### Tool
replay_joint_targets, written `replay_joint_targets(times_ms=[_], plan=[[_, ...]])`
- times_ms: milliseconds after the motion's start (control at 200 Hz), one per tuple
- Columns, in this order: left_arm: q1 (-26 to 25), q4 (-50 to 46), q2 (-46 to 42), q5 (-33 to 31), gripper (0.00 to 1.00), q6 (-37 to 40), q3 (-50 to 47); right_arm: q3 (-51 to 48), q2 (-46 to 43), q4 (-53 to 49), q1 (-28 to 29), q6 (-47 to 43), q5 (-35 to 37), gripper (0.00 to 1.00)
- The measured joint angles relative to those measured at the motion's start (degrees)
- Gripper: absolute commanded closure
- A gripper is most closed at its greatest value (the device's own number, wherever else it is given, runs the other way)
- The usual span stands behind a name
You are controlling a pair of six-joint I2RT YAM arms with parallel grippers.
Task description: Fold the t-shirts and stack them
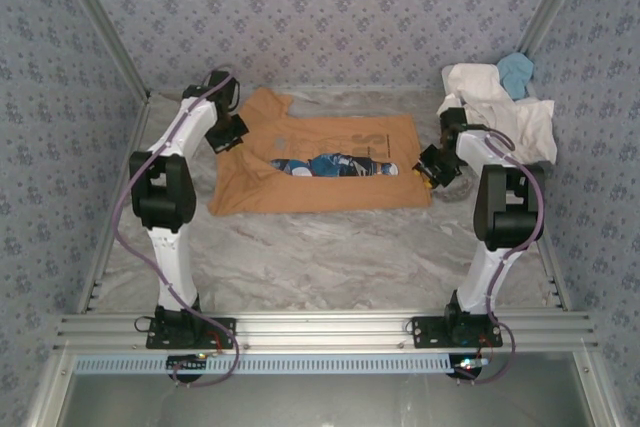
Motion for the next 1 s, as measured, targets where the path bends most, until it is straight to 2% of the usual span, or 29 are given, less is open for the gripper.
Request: replay_joint_targets(times_ms=[100, 165, 305, 445, 495, 595, 714, 874, 999], plan=[[1.0, 0.2, 0.0, 1.3, 0.63, 0.0, 0.0, -0.7, -0.7, 1.0, -0.2, 0.0, -0.7, 0.64], [1.5, 0.2, 0.0, 2.0, 0.56, -0.3, 0.0, -2.2, -1.9, 2.3, -0.3, 0.0, -1.0, 0.64], [1.7, 2.4, -1.7, 3.0, 0.56, -1.3, -3.5, -8.4, -7.2, 5.6, 0.3, 0.1, -0.9, 0.68], [1.7, 3.9, -8.0, 4.7, 0.73, -2.7, -13.0, -14.3, -13.8, 7.8, 2.4, 0.2, -0.4, 0.77], [1.6, 4.9, -10.7, 6.0, 0.75, -3.8, -16.7, -15.0, -15.0, 8.3, 3.3, 0.0, -0.4, 0.78], [1.3, 7.6, -15.1, 9.6, 0.7, -6.3, -23.6, -15.6, -15.3, 10.5, 5.1, -0.4, -0.9, 0.77], [-1.3, 10.6, -14.5, 12.6, 0.6, -9.2, -26.2, -15.6, -13.6, 12.5, 6.7, -0.9, -2.1, 0.77], [-6.0, 13.5, -11.3, 13.7, 0.61, -11.3, -26.1, -15.6, -10.8, 13.6, 7.6, -1.0, -3.2, 0.75], [-6.2, 13.2, -8.1, 13.1, 0.64, -11.4, -24.7, -15.6, -10.6, 14.0, 7.8, -1.0, -4.4, 0.72]])
